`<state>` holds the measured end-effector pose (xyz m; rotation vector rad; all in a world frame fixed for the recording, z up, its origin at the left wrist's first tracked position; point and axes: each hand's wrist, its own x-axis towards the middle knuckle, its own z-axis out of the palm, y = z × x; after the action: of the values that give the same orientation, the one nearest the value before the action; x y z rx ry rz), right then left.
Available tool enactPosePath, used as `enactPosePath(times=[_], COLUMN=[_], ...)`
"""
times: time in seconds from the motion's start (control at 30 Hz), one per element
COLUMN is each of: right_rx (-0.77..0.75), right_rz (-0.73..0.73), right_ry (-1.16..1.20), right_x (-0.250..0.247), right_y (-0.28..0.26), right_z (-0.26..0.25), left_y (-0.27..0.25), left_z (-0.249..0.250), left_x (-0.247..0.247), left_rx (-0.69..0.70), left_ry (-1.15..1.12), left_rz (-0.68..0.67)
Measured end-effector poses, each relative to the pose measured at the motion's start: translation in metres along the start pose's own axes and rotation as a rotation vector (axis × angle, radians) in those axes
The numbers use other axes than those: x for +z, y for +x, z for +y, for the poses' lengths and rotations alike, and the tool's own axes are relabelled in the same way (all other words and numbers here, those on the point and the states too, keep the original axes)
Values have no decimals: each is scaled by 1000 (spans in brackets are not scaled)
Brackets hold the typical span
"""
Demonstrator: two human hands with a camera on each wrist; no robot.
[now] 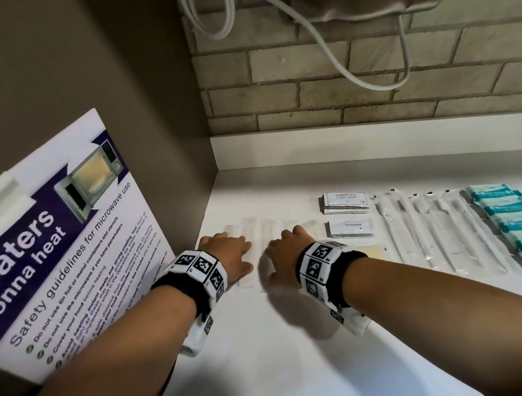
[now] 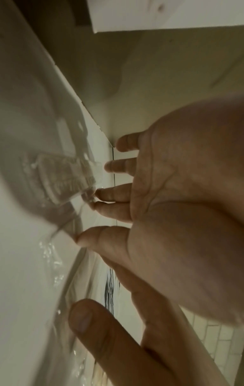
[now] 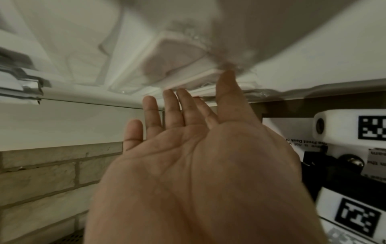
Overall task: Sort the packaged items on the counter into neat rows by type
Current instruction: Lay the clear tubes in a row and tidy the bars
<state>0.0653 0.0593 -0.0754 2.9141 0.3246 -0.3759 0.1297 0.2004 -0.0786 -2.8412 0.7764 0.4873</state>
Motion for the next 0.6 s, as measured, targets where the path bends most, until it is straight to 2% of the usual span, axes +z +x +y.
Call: enactPosePath(times=[0.2,0.43,0.6], right_rx=[-8,-19,-19], right_rz=[-45,29,53], right_ry=[-8,-22,-11], right_x=[-4,-11,-11], right_y=[2,6,22], right_z=[1,-4,-20], left_y=[4,3,-1], left_z=[-1,-4,-6], left_x=[2,-8,-7], left_rx=[11,-37,-104], left_ry=[16,-38,-9], left_rz=[17,66,-9])
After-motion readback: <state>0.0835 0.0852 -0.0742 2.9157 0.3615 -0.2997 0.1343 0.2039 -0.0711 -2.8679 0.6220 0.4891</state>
